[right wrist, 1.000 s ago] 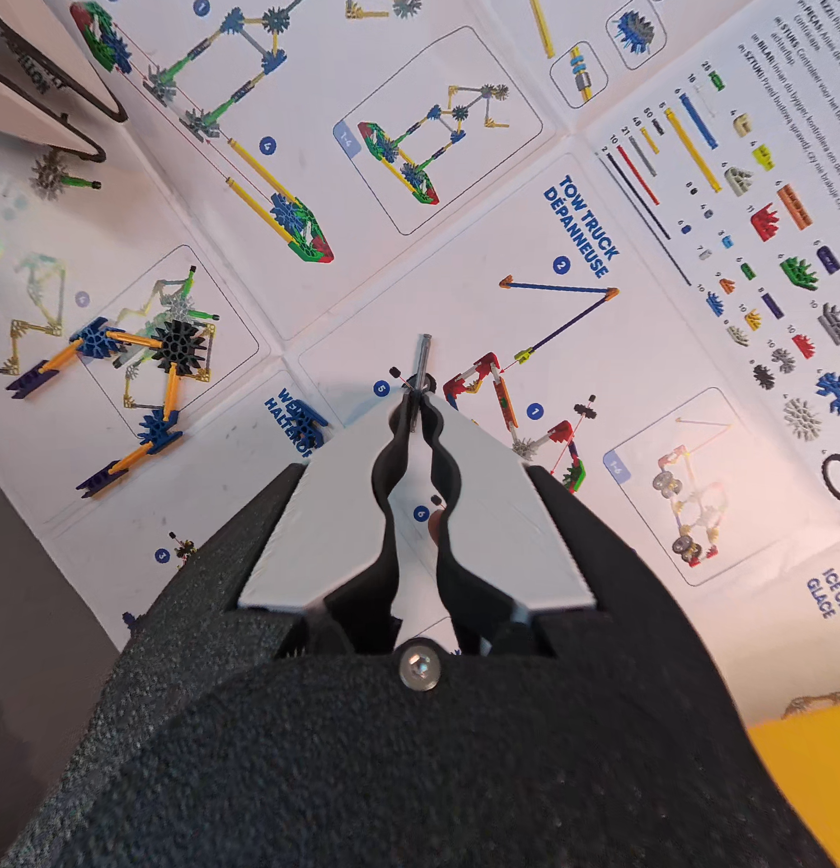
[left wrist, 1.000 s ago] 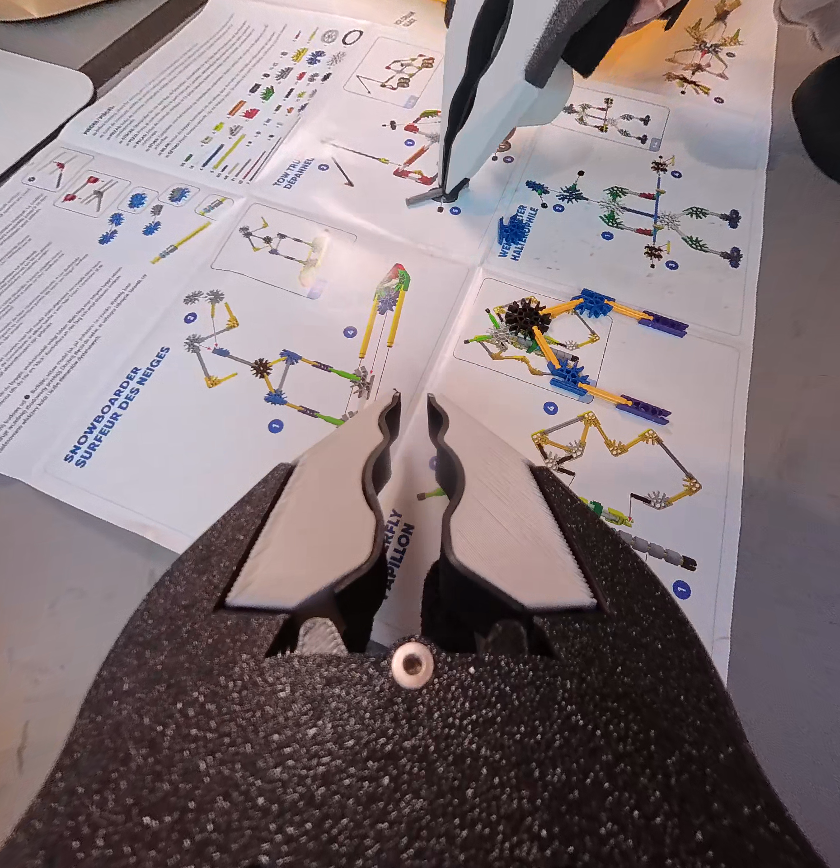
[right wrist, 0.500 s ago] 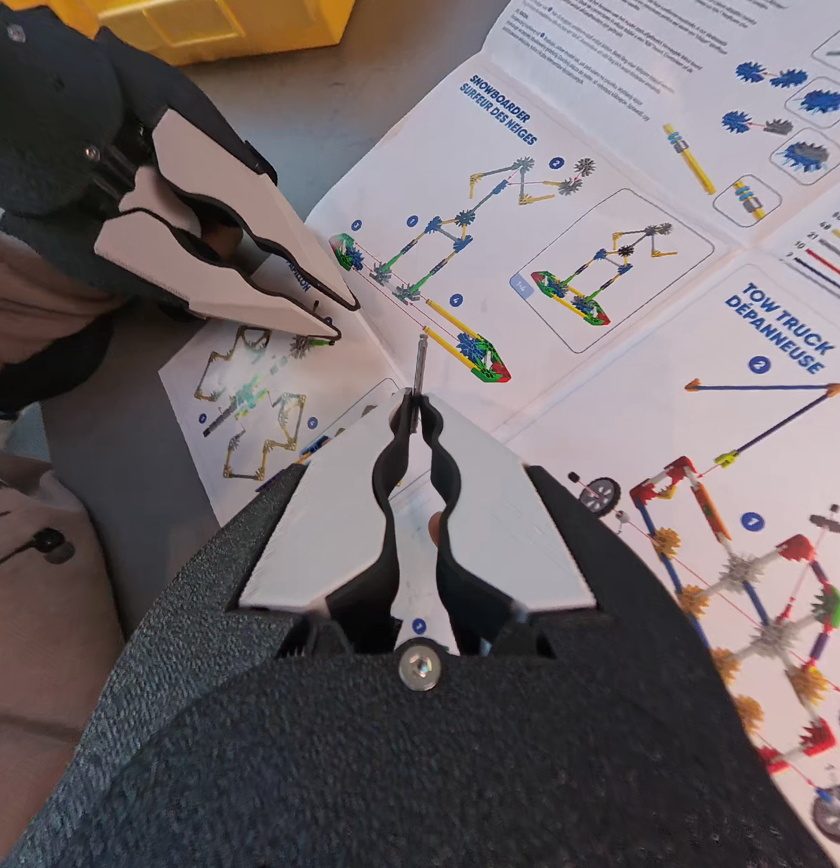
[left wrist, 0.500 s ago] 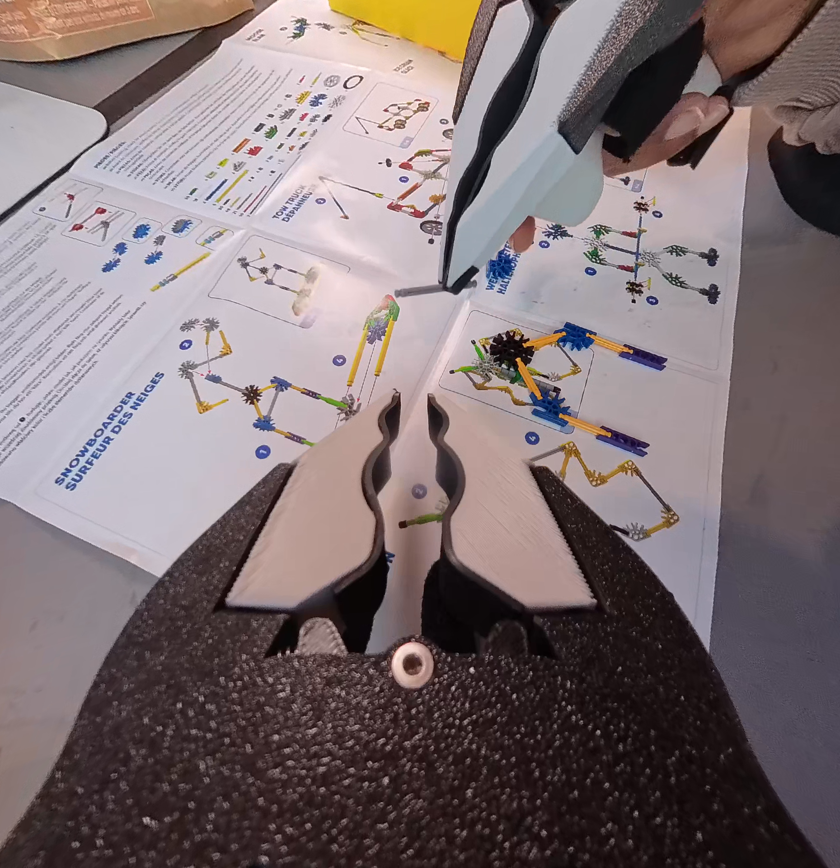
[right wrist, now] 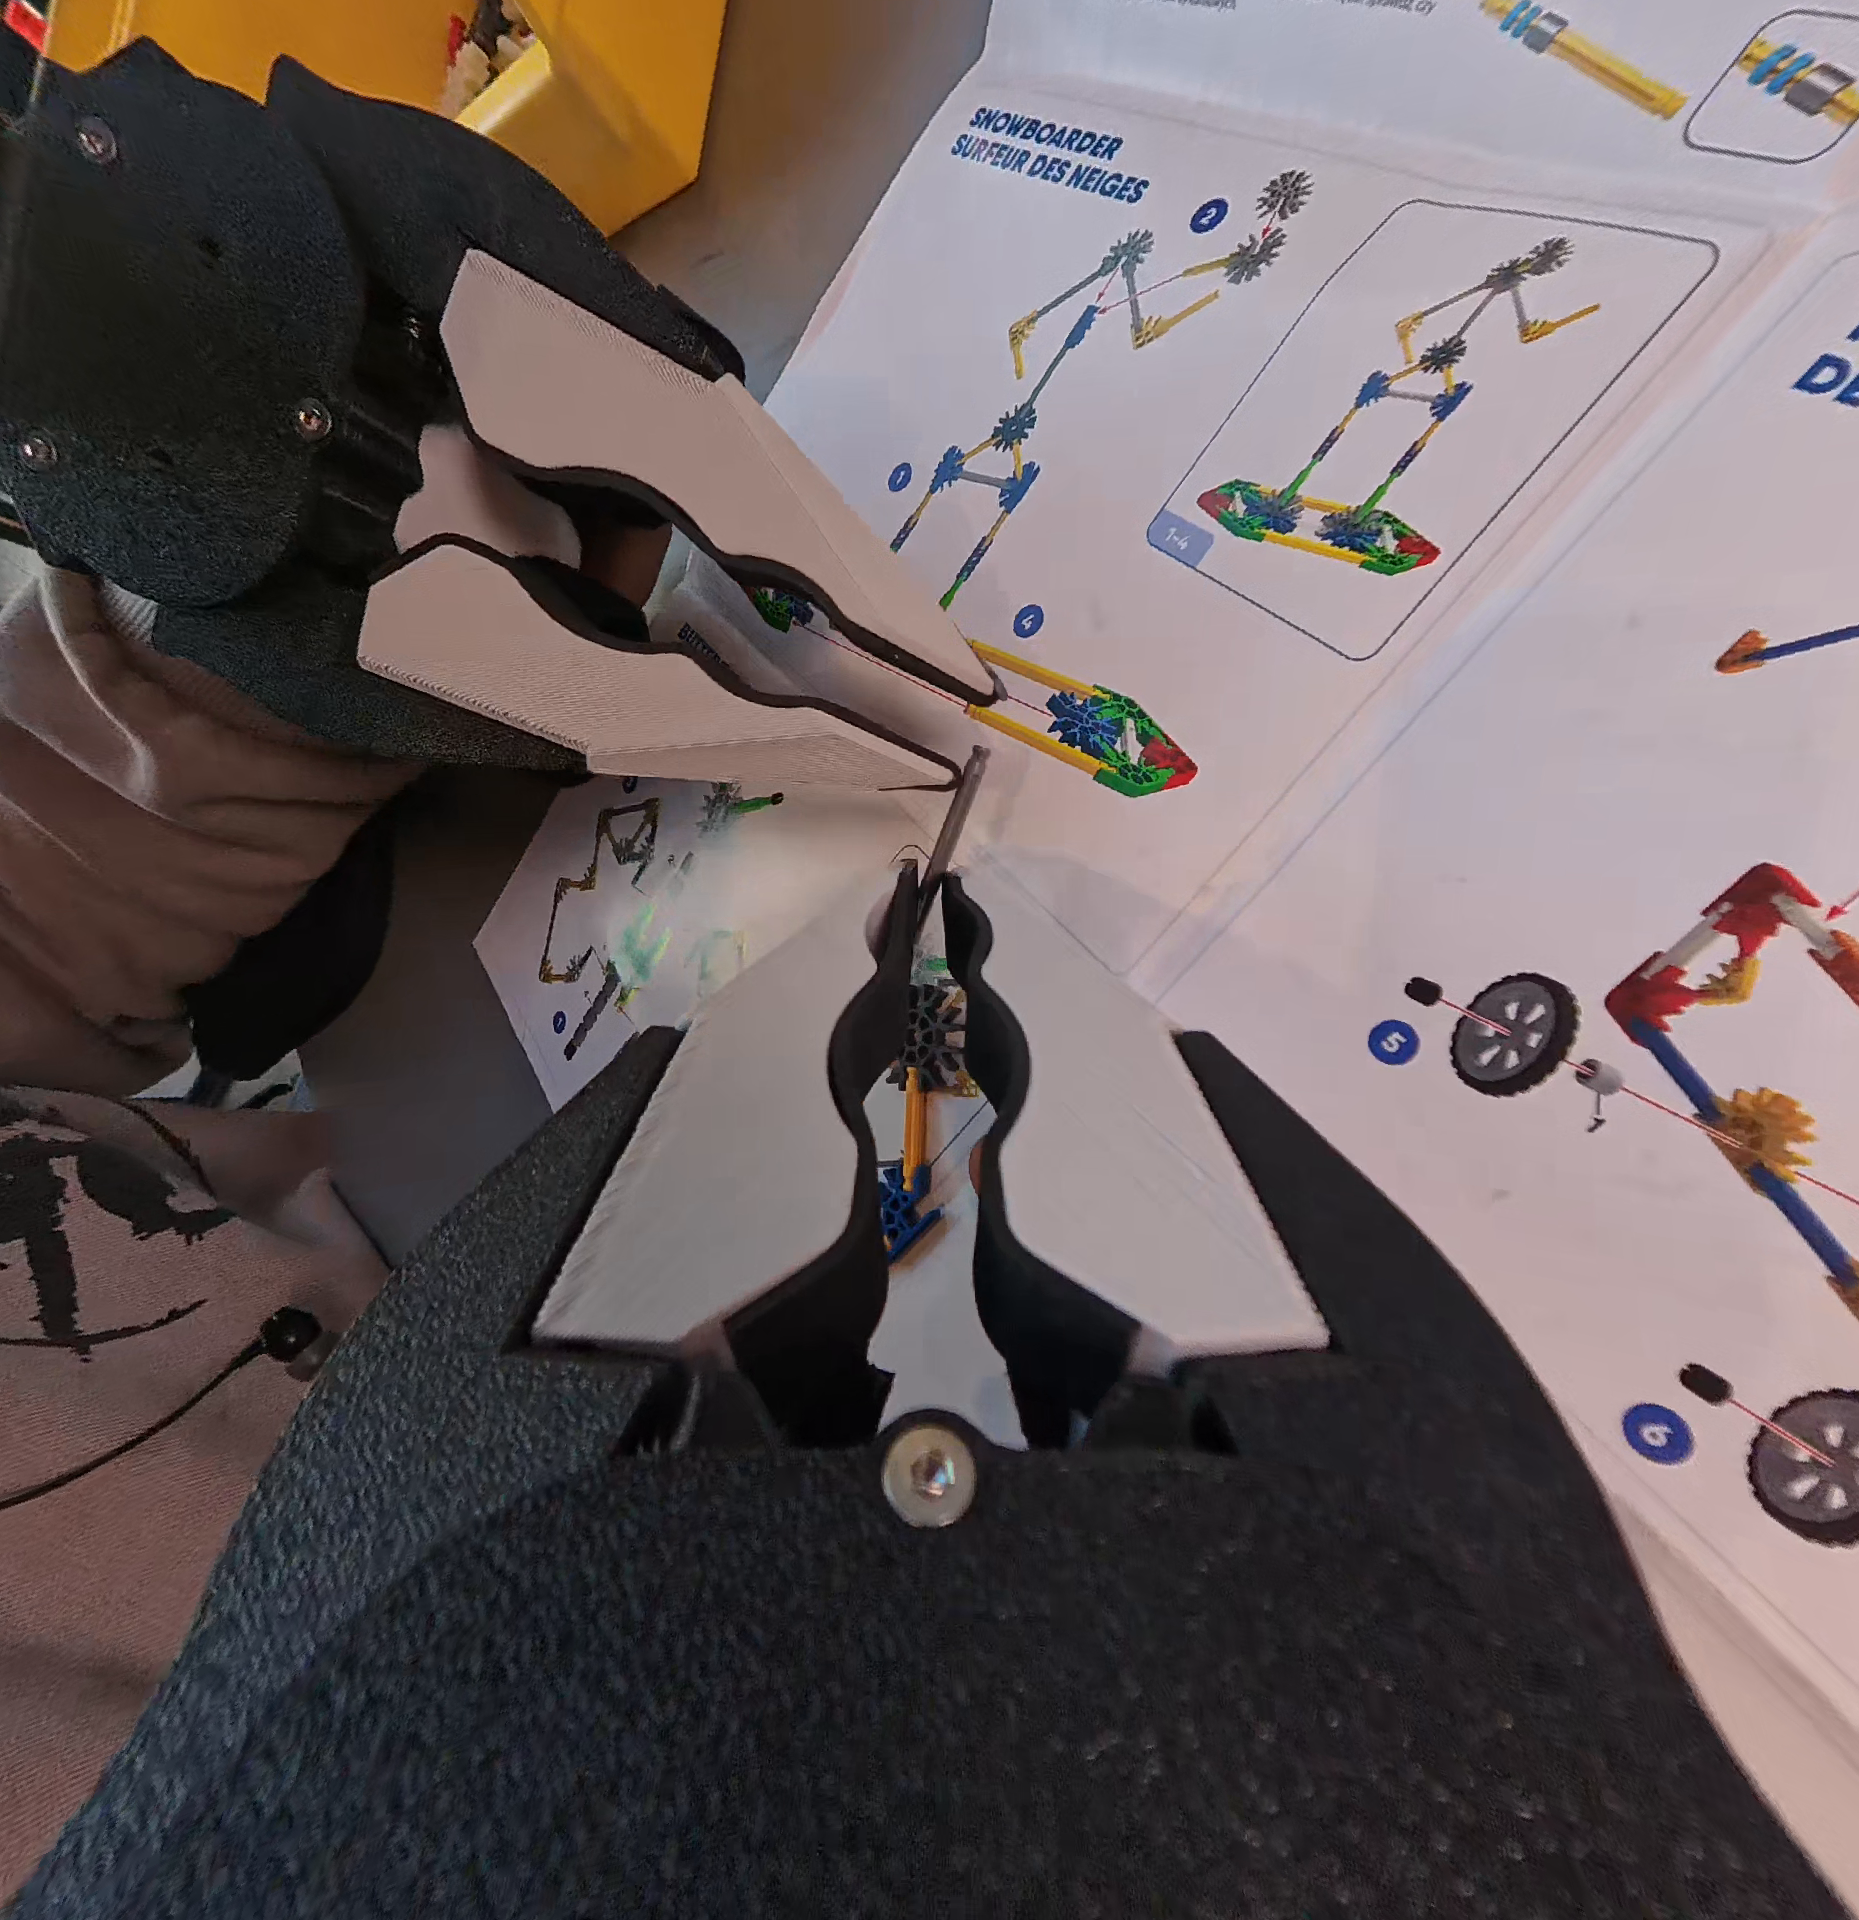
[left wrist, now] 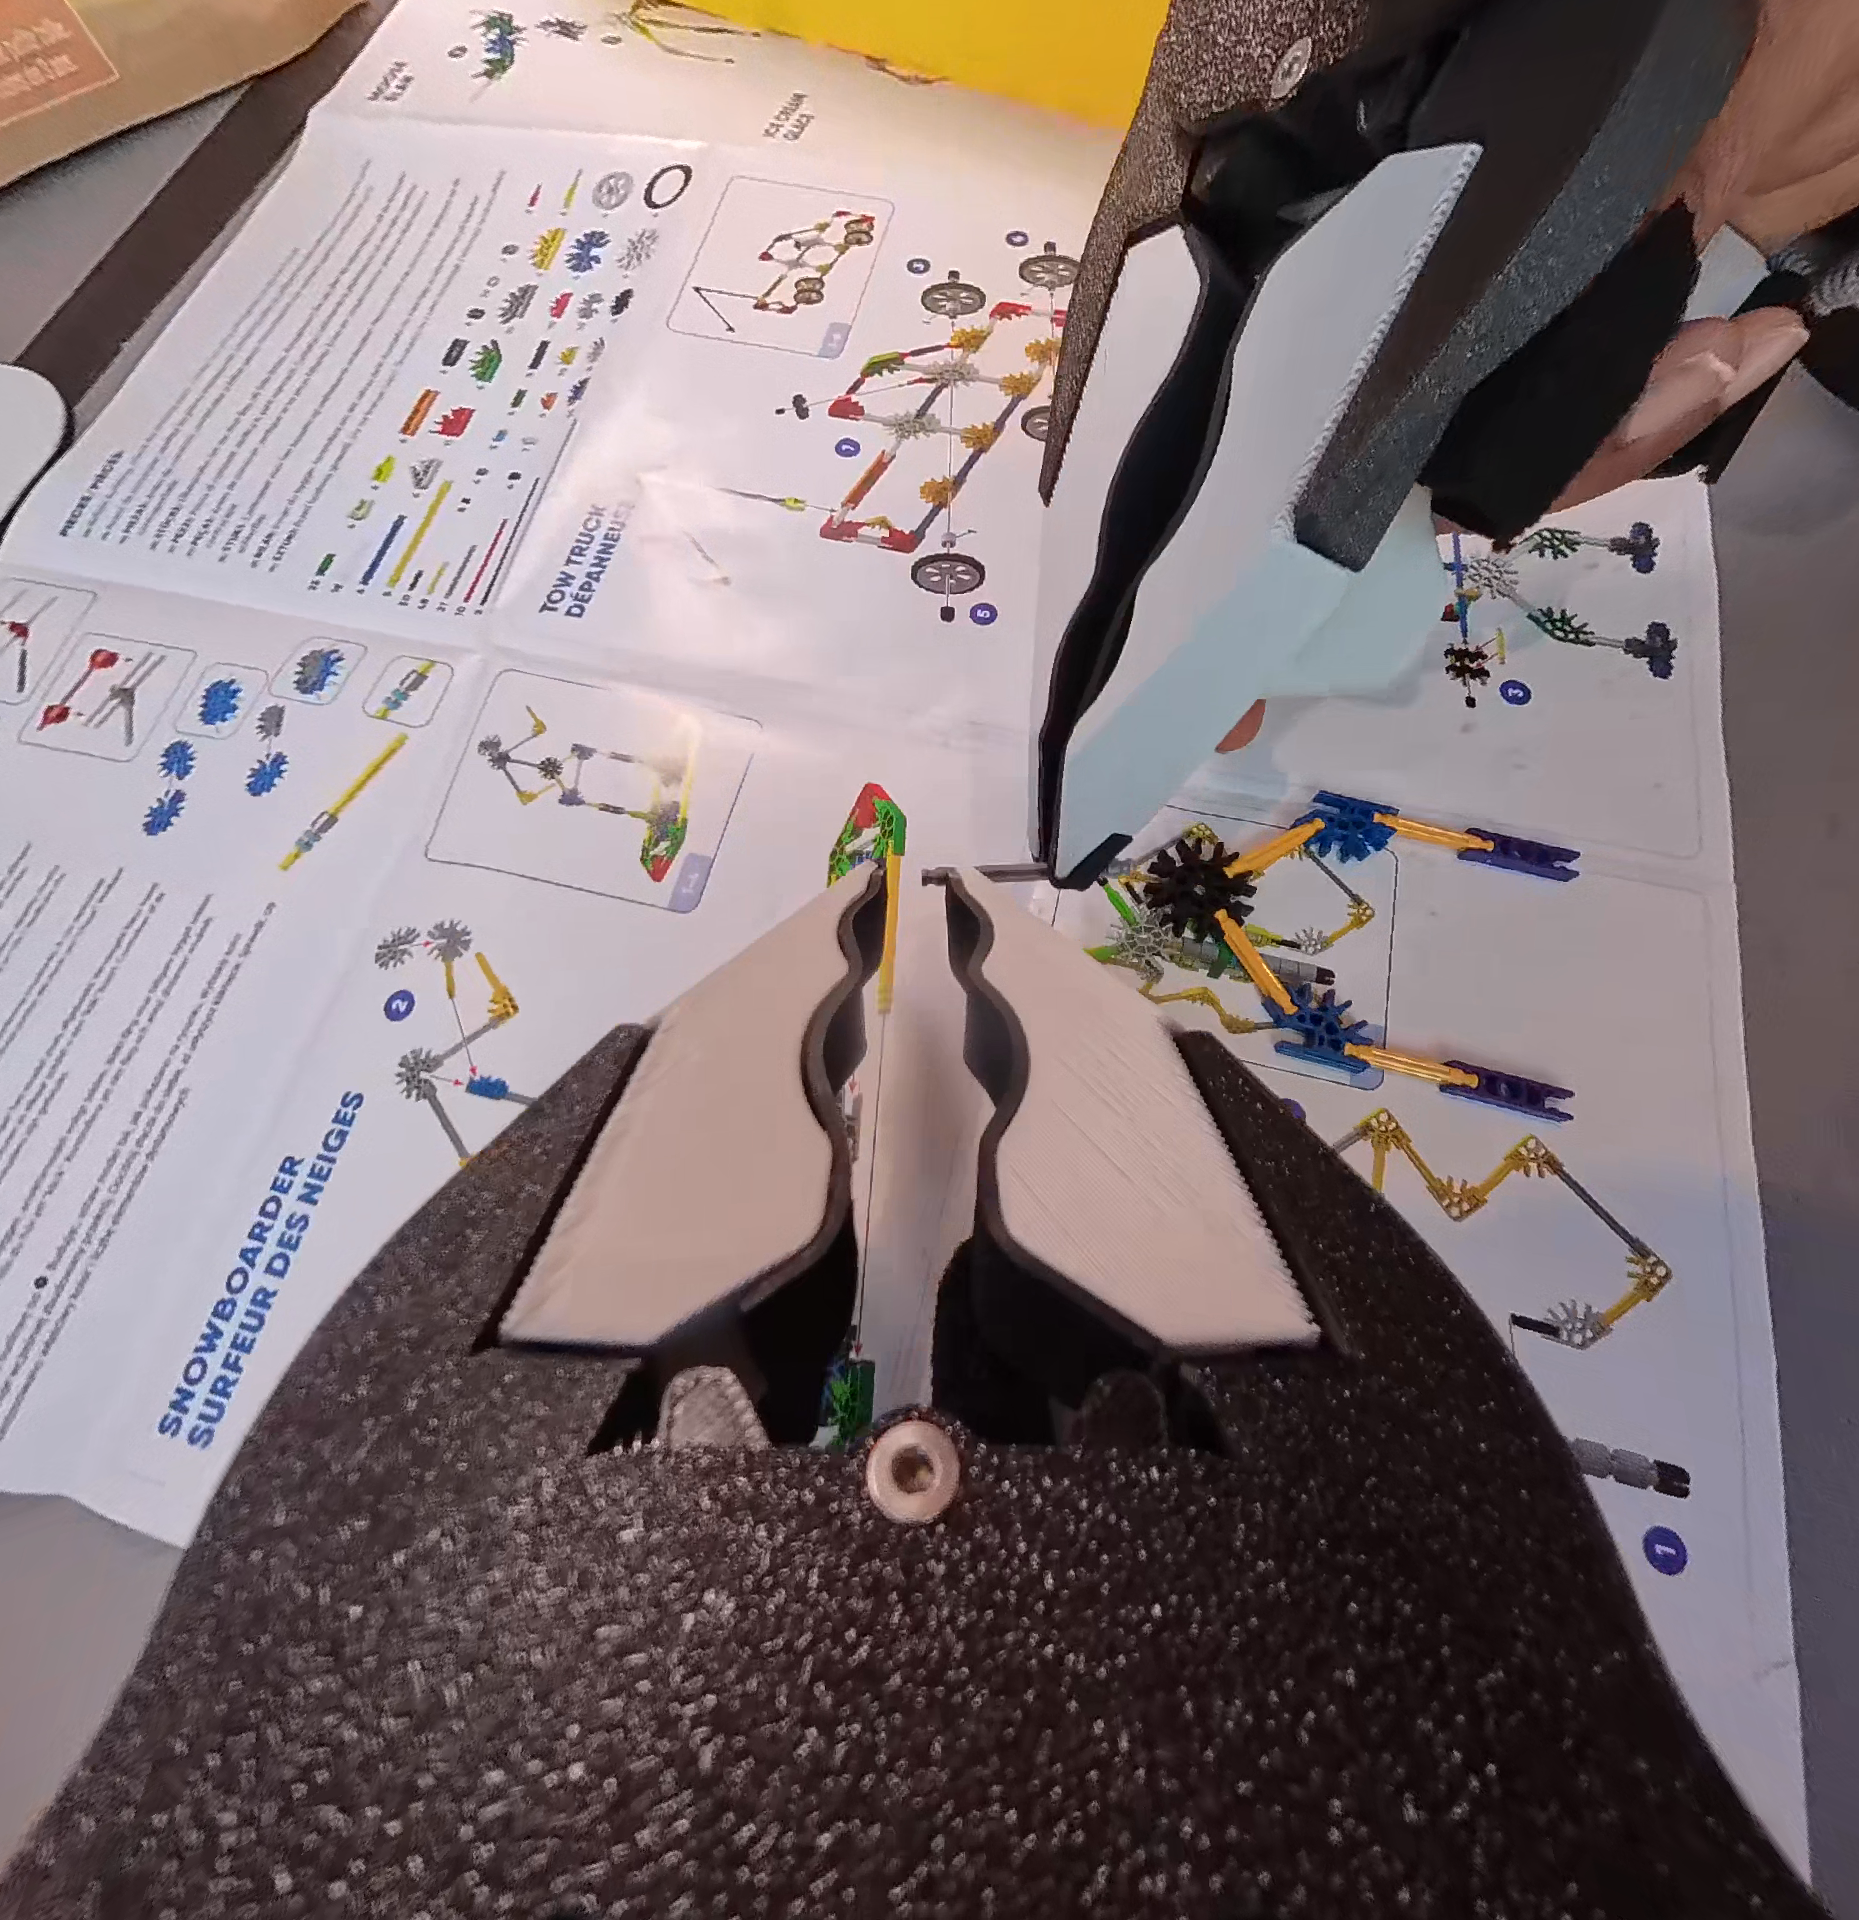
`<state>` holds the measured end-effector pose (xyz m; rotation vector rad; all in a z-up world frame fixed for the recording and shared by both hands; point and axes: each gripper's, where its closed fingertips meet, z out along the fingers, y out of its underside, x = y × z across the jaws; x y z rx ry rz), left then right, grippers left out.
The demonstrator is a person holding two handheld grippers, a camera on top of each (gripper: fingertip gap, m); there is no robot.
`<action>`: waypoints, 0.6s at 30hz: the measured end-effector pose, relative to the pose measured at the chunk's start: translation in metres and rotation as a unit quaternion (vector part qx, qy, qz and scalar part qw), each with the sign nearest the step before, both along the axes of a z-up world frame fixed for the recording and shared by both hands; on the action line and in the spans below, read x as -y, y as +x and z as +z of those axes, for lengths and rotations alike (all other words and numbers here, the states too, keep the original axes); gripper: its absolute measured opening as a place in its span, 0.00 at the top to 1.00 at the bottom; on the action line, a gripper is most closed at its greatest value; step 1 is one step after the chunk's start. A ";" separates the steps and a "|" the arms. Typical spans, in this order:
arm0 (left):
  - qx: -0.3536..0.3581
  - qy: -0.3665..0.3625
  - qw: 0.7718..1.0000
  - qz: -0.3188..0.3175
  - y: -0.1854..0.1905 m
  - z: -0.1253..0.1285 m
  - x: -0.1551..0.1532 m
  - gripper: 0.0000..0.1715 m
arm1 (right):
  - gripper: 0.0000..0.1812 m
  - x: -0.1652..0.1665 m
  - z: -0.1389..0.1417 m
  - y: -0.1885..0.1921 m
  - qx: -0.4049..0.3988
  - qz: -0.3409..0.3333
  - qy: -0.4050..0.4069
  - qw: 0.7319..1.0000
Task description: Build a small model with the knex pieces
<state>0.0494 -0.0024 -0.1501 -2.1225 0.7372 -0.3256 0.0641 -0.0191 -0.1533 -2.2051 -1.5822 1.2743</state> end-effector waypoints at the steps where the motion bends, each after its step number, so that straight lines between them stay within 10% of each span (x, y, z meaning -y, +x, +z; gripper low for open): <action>1: -0.005 -0.002 1.000 -0.006 0.001 -0.002 -0.001 0.94 | 0.99 0.000 -0.001 0.000 0.001 -0.002 -0.001 1.000; 18: -0.021 -0.004 0.999 -0.030 0.017 -0.011 -0.003 0.95 | 0.99 0.001 -0.013 0.016 0.030 0.037 0.033 0.998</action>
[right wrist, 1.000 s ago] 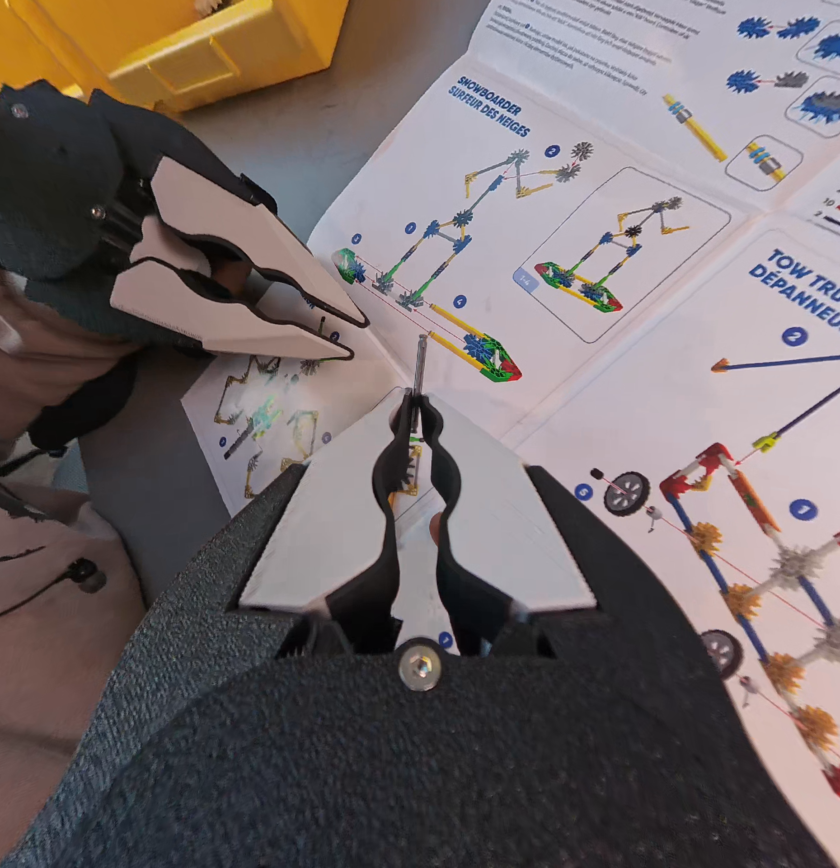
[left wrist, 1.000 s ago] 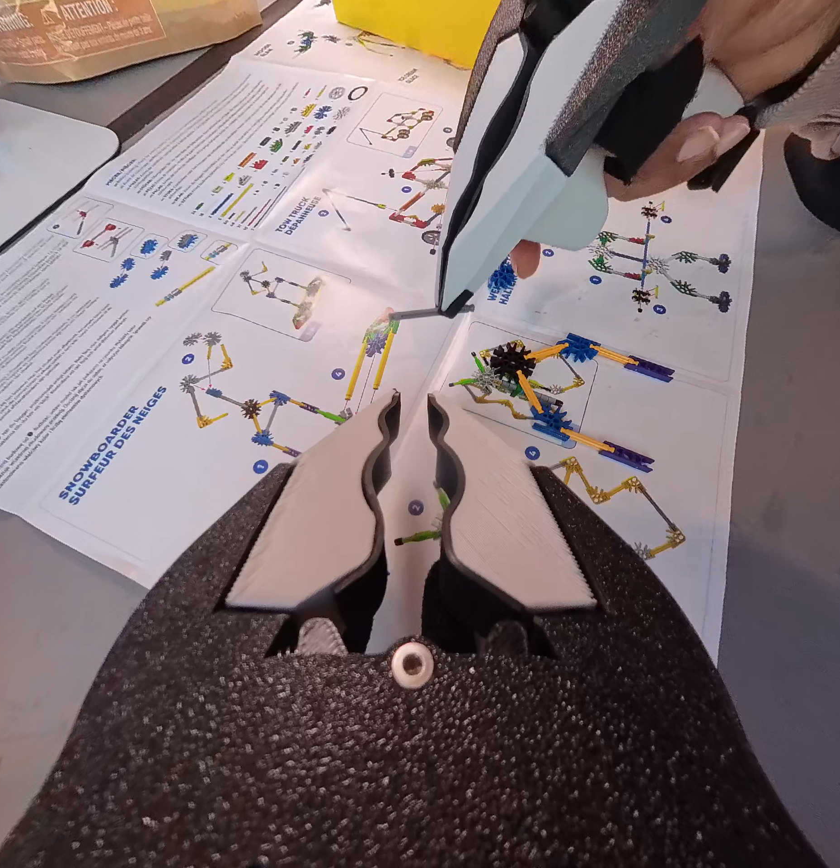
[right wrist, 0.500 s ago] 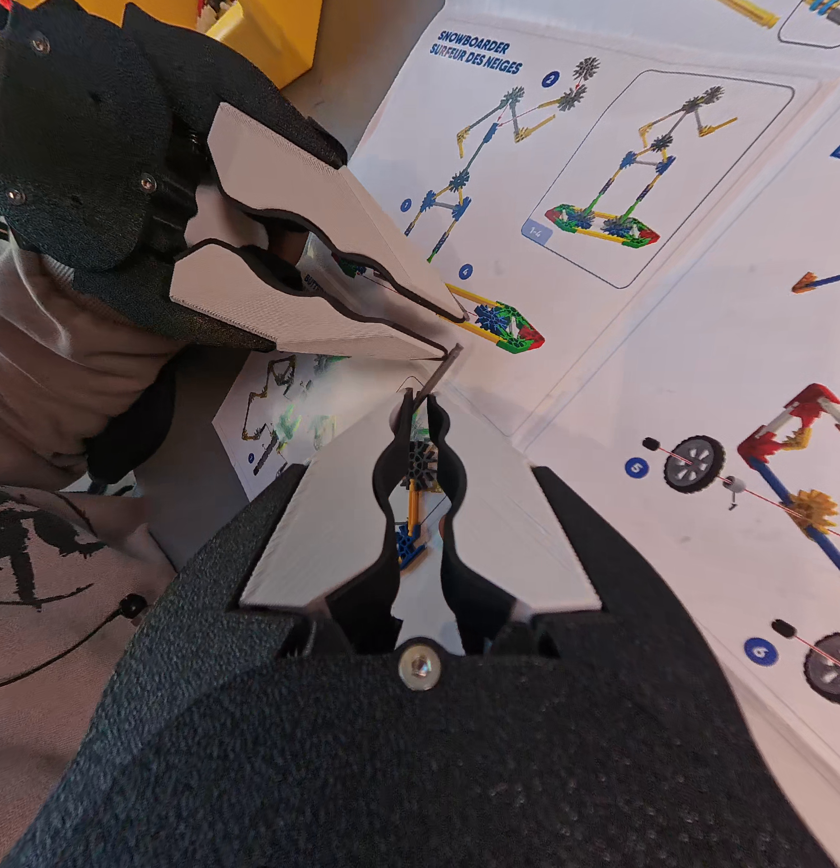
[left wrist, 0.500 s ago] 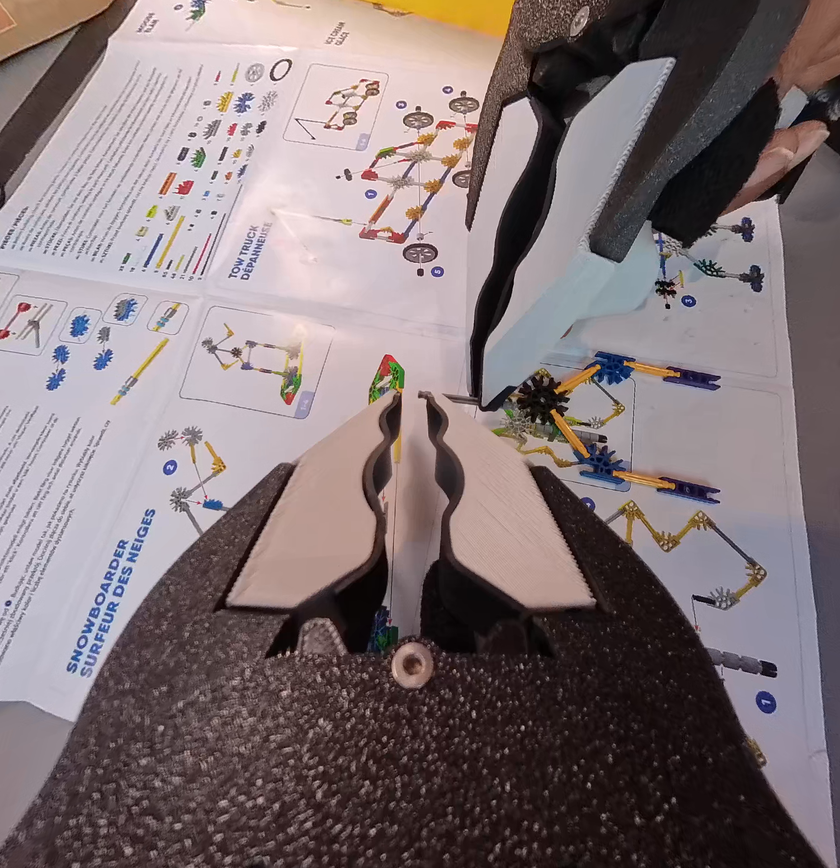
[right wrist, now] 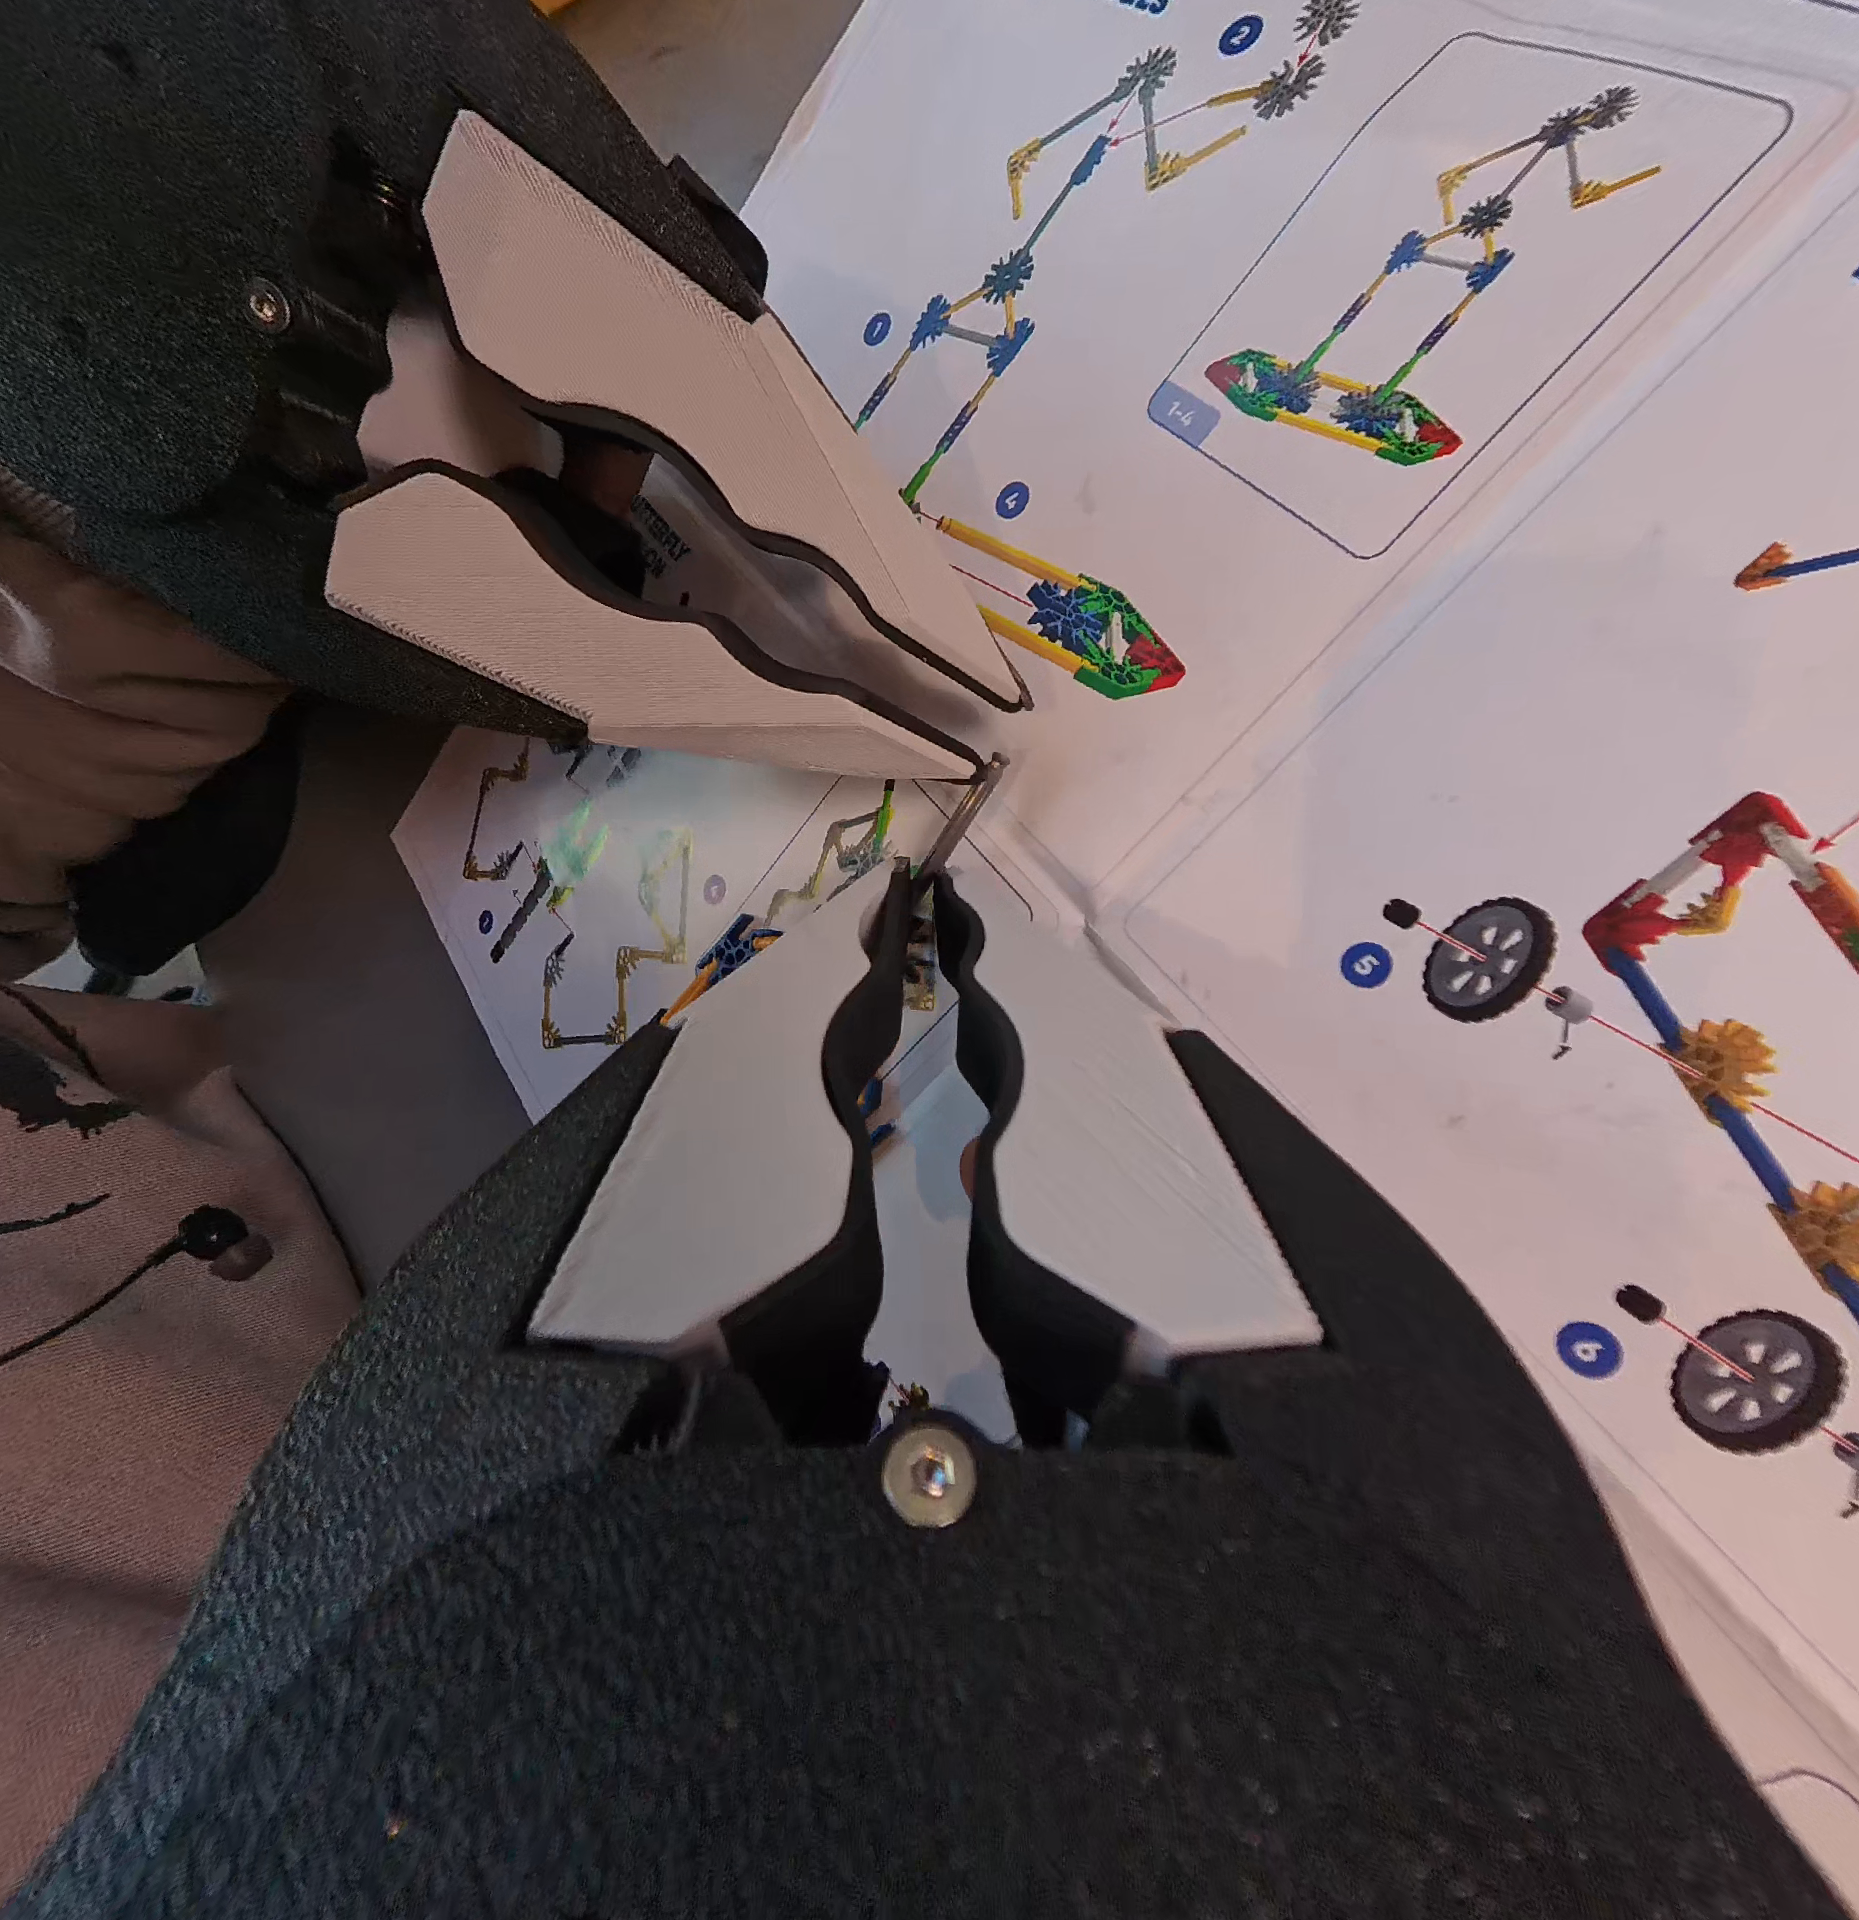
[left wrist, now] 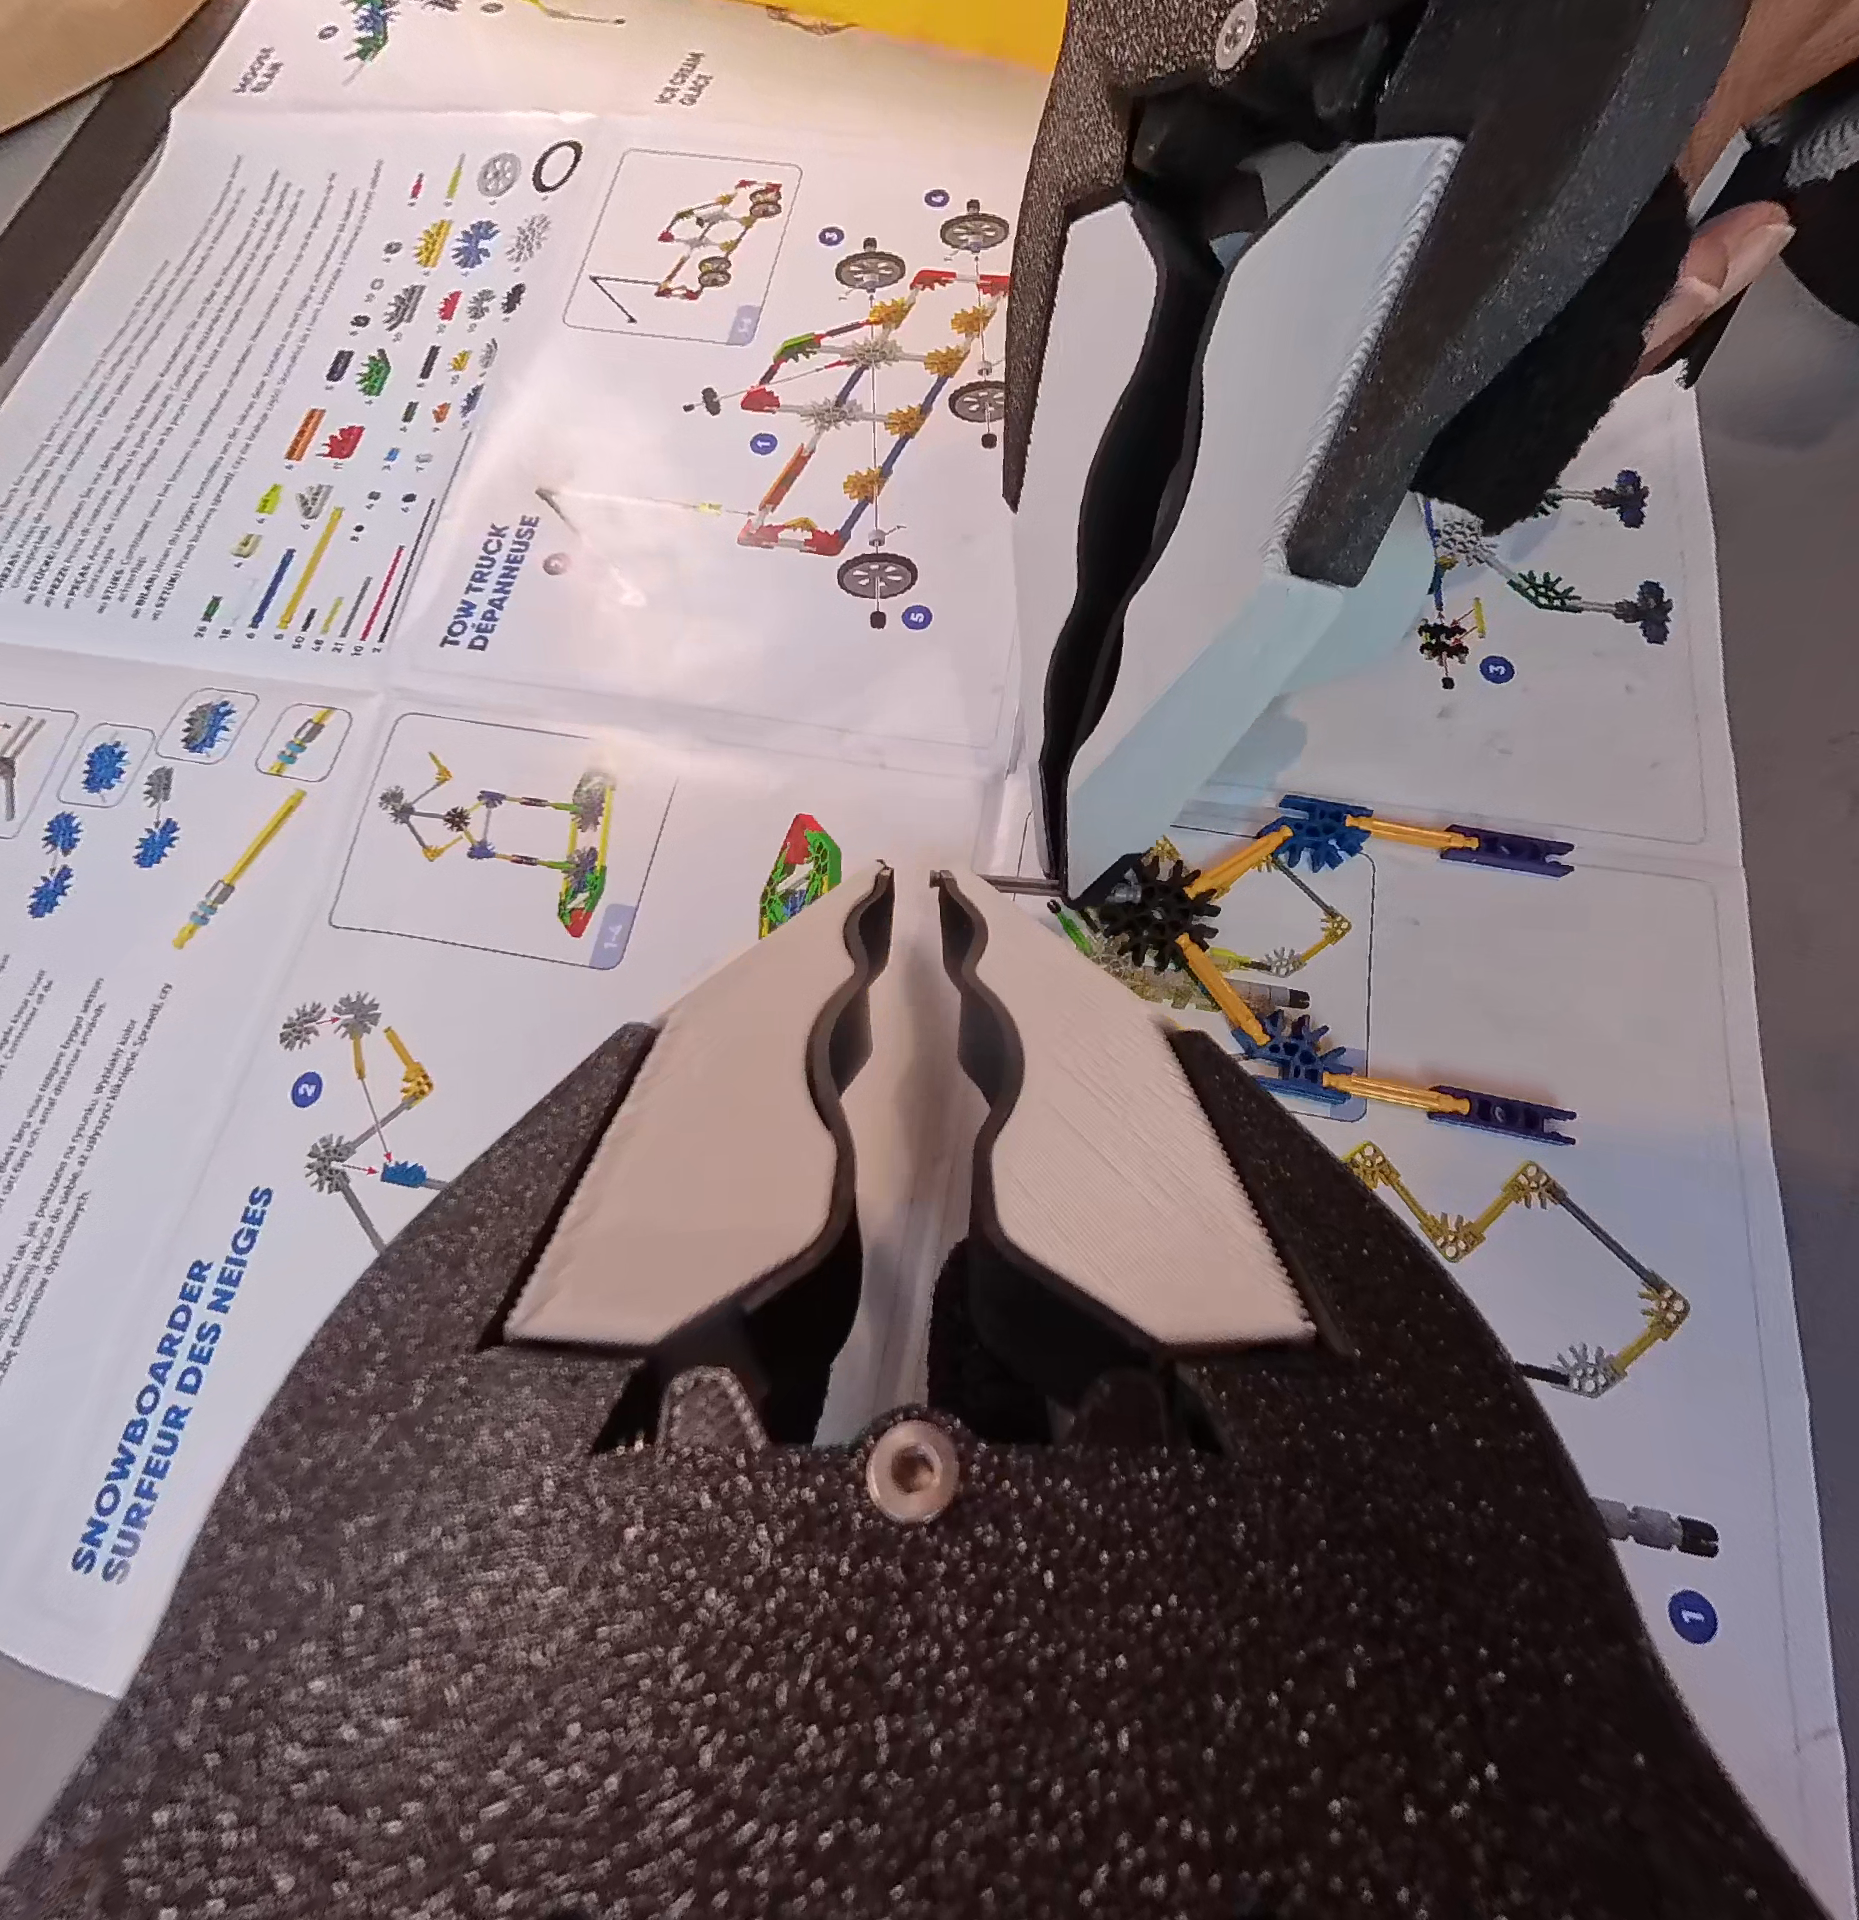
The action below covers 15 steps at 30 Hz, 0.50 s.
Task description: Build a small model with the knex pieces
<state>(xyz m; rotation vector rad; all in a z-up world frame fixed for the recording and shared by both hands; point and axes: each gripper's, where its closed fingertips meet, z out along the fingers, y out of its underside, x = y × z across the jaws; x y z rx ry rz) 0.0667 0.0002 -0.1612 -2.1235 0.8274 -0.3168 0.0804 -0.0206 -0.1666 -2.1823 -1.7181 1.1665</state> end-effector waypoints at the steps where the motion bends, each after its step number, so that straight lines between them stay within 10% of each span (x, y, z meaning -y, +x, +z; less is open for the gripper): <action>1: -0.001 0.000 1.000 0.000 0.000 0.000 0.000 0.95 | 0.99 0.000 0.000 0.000 0.000 -0.001 0.001 1.000; 15: -0.016 0.004 1.000 0.012 -0.005 -0.004 -0.005 0.95 | 0.95 0.000 0.001 -0.001 0.001 -0.002 0.022 1.000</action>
